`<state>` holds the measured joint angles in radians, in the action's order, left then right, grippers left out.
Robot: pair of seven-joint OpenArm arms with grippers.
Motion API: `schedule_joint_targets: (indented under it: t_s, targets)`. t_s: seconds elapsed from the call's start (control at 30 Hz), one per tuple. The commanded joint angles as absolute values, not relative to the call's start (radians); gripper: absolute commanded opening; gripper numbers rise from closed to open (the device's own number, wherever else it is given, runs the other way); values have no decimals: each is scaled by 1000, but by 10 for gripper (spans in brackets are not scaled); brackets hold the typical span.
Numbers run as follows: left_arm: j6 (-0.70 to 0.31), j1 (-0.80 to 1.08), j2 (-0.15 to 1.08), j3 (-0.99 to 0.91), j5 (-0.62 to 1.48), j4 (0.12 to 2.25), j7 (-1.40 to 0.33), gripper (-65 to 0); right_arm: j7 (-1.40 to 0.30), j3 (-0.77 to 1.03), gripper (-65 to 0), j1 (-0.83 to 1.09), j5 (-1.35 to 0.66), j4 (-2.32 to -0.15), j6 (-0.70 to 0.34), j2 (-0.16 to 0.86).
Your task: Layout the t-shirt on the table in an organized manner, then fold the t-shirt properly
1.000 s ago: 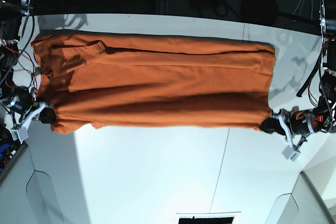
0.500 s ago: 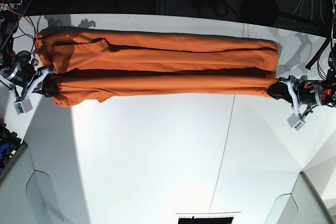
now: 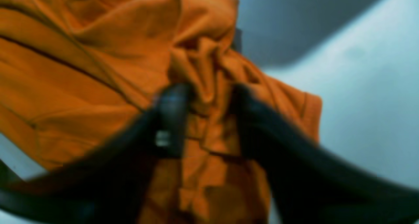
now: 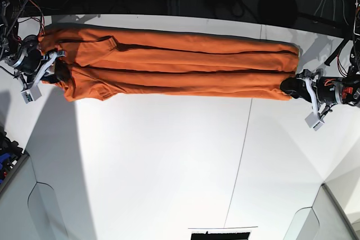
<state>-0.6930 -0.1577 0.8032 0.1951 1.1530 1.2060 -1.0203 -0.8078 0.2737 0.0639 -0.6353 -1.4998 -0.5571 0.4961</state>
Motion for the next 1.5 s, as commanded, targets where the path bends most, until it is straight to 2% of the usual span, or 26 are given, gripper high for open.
schedule_joint_targets:
  t_s: [0.0, 0.27, 0.4, 0.43, 0.47, 0.53, 0.57, 0.8, 0.97, 1.47]
  targets:
    - [-698, -183, 829, 182, 1171, 1218, -999, -392, -781, 295, -336, 52, -651, -1519, -554, 515]
    - [-698, -176, 829, 2, 1261, 1218, -1027, -392, -801, 485, -338, 39, -748, -1609, -554, 515]
    - [-698, -122, 829, -77, 1283, 1218, -1044, -392, -817, 514, -344, 40, -785, -1642, -554, 513]
    - [-698, -102, 829, -86, 1283, 1218, -1044, -392, -817, 513, -371, 40, -794, -1646, -555, 509]
    - [-698, -80, 828, -92, 1283, 1218, -1042, -392, -817, 513, -424, 40, -798, -1649, -558, 502]
    - [-698, -37, 827, -107, 1282, 1218, -1023, -392, -821, 513, -606, 42, -811, -1651, -558, 484]
    - [-698, -19, 820, -126, 1280, 1218, -1020, -392, -822, 513, -650, 43, -813, -1651, -558, 472]
    - [-698, 87, 696, -351, 1277, 1218, -1022, -391, -809, 427, -650, 100, -769, -1621, -558, 395]
    - [-698, 132, 653, -357, 1266, 1218, -1020, -288, -771, 327, -650, 117, -643, -1584, -557, 373]
    - [-698, 152, 623, -319, 1265, 1219, -1037, -288, -729, 271, -650, 110, -628, -1533, -557, 363]
